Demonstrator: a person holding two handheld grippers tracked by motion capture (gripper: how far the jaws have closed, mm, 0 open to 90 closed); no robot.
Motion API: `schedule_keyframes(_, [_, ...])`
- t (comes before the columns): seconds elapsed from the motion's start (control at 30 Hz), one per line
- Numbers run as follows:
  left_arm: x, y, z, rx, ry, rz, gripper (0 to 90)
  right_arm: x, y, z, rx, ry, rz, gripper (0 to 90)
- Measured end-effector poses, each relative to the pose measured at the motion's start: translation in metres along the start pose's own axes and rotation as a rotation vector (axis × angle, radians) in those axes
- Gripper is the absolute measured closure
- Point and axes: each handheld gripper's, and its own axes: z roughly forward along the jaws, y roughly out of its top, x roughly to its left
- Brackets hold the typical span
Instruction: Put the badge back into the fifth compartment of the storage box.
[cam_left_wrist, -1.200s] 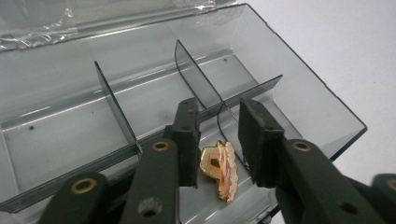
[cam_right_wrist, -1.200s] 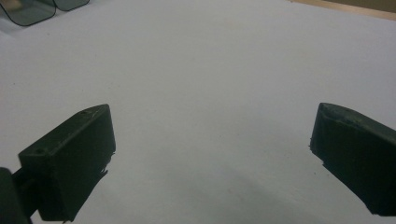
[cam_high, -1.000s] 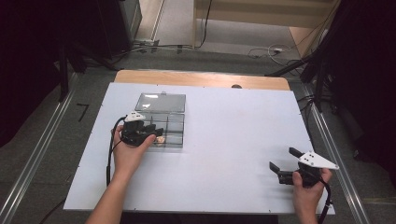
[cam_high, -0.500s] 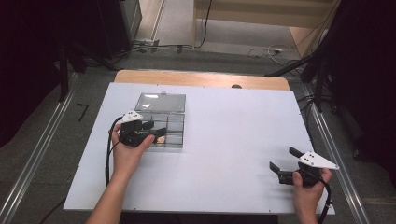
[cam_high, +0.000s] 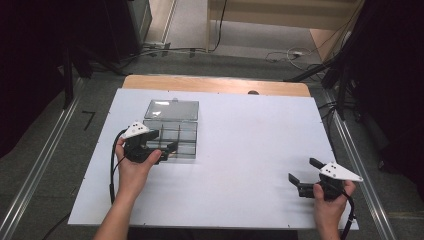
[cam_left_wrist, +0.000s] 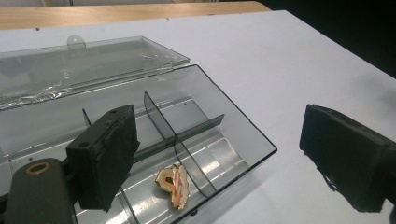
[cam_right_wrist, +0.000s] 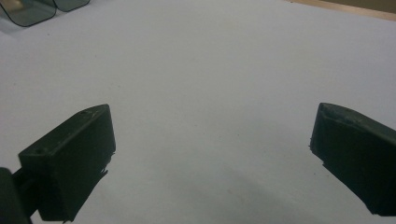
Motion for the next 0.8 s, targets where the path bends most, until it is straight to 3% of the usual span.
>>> schedule_keyframes(0.2, [-0.002, -0.004, -0.006, -0.017, 0.015, -0.012, 6.4, 0.0, 0.0, 0.0, 0.0, 0.0, 0.0, 0.0])
schedule_keyframes(0.27, [-0.003, -0.006, -0.008, -0.015, 0.023, -0.013, 1.2, 0.0, 0.0, 0.0, 0.0, 0.0, -0.002, 0.0])
schedule_keyframes(0.8, [-0.008, -0.022, -0.03, -0.052, 0.023, 0.005, 0.0, -0.001, 0.0, 0.0, -0.003, 0.001, -0.007, 0.0])
